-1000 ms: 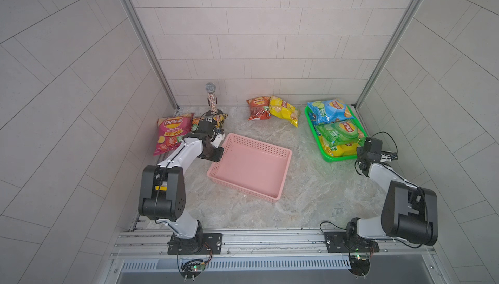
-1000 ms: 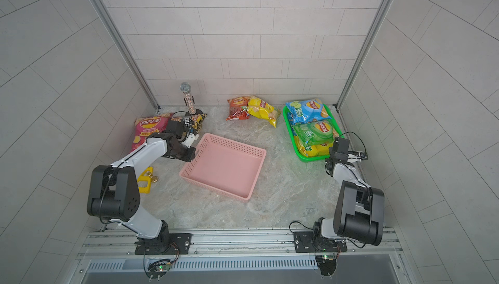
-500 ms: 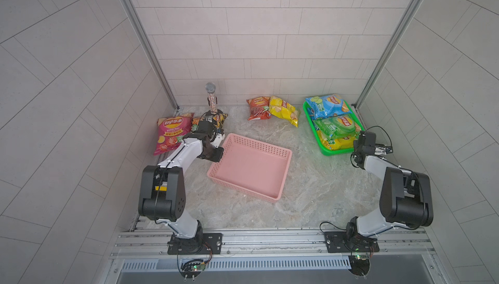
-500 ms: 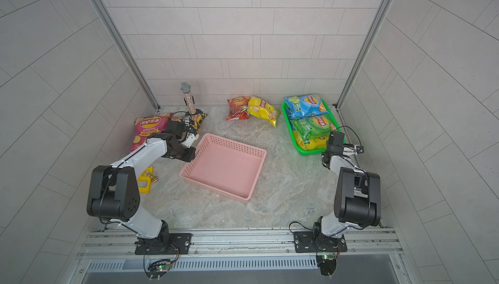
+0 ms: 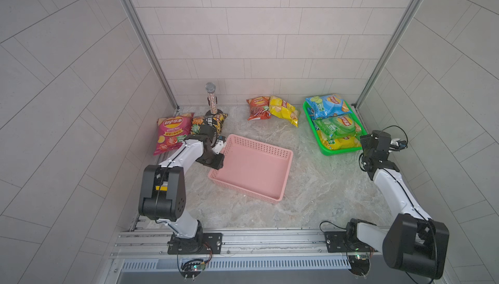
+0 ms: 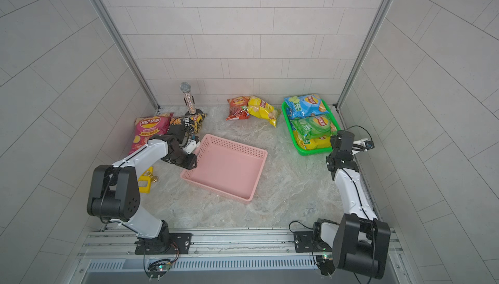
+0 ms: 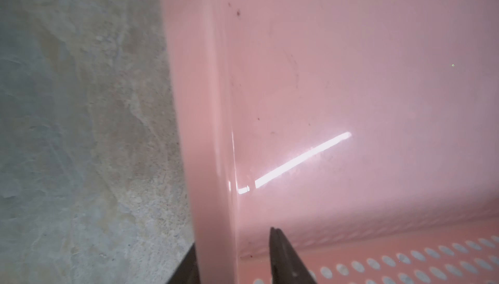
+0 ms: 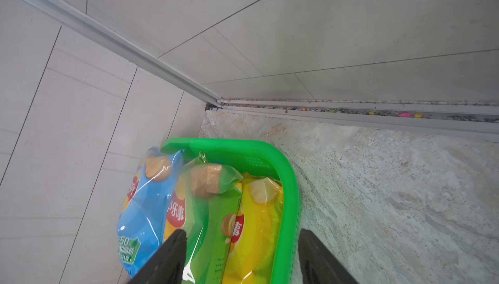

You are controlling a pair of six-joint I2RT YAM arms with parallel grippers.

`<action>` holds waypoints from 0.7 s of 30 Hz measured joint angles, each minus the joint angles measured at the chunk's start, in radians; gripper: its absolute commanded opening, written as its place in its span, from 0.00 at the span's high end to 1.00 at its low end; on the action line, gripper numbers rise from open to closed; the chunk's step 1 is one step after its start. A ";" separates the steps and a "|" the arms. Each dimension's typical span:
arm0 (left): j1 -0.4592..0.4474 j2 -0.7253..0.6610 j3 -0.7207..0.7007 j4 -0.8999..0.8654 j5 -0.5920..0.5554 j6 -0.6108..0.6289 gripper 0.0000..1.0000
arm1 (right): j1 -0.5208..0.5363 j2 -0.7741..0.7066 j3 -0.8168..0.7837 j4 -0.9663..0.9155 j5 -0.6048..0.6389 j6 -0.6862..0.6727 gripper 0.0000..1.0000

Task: Put the potato chips into the basket
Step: Move the basket to the center of the board, then adjust the basket at the center of the board.

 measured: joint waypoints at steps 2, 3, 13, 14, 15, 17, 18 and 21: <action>0.000 -0.026 0.002 -0.029 0.004 0.013 0.38 | 0.040 -0.030 0.019 -0.068 -0.037 -0.039 0.30; 0.000 -0.042 0.006 -0.045 0.005 0.018 0.36 | 0.064 -0.040 0.030 -0.096 -0.050 -0.058 0.30; 0.021 -0.268 0.120 -0.169 -0.003 0.008 0.00 | 0.676 -0.109 0.095 -0.367 -0.095 -0.194 0.30; 0.037 -0.293 0.120 -0.171 -0.006 -0.003 0.00 | 0.743 -0.093 0.095 -0.394 -0.094 -0.196 0.30; 0.052 -0.311 0.117 -0.166 -0.010 -0.013 0.00 | 0.799 -0.076 0.094 -0.414 -0.095 -0.197 0.30; 0.085 -0.346 0.101 -0.148 -0.024 -0.035 0.00 | 0.898 -0.039 0.082 -0.442 -0.097 -0.194 0.32; 0.100 -0.362 0.088 -0.139 -0.031 -0.046 0.00 | 0.948 -0.019 0.070 -0.451 -0.097 -0.191 0.32; 0.121 -0.380 0.051 -0.126 -0.042 -0.065 0.00 | 1.041 0.037 0.028 -0.458 -0.106 -0.180 0.33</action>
